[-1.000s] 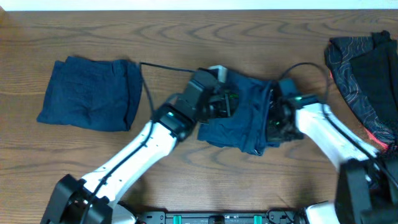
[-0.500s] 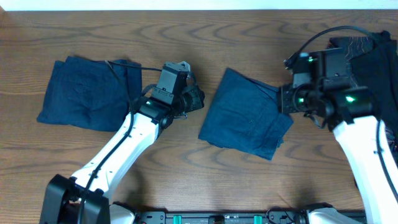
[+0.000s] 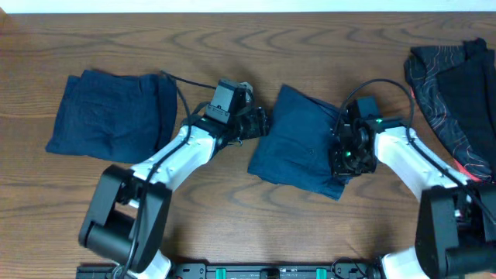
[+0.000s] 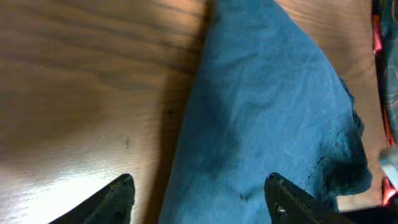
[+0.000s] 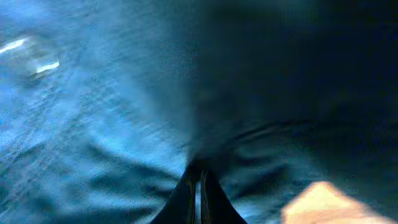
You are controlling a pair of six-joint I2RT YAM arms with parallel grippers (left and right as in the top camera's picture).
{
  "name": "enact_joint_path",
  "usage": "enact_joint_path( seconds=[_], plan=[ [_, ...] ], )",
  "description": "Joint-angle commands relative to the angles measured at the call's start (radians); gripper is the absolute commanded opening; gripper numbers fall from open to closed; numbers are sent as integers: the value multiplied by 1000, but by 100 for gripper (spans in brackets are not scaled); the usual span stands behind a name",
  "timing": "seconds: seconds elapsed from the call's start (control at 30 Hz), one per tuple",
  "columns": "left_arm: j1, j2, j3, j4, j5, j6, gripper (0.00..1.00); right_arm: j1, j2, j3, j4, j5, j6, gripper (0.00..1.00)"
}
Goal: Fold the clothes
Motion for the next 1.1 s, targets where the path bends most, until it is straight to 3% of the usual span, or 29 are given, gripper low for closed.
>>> enact_joint_path(
  seconds=[0.0, 0.33, 0.37, 0.4, 0.43, 0.47, 0.5, 0.63, 0.8, 1.07],
  plan=[
    [-6, 46, 13, 38, 56, 34, 73, -13, 26, -5, 33, 176, 82, 4],
    [-52, 166, 13, 142, 42, 66, 73, -13, 29, -5, 42, 184, 83, 4],
    [-60, 172, 13, 142, 43, 66, 69, -13, 29, -5, 39, 185, 83, 5],
    [-66, 180, 13, 143, 48, 66, 57, -13, 29, -5, 39, 184, 83, 5],
    [-73, 182, 13, 144, 53, 66, 40, -13, 29, -5, 39, 184, 83, 5],
    [-81, 181, 13, 144, 52, 71, 13, -13, 29, -5, 39, 185, 83, 5],
    [-83, 177, 13, 144, 55, 82, 6, -13, 29, -5, 39, 185, 83, 4],
    [-70, 111, 13, 106, 51, 149, 6, -19, 27, -1, 39, 194, 89, 4],
    [13, -84, 13, -90, -198, 217, 6, -58, -7, 37, 5, 195, 94, 4],
    [314, -375, 14, -109, -373, 373, 6, -82, -124, 63, -18, 192, 82, 5]
  ],
)
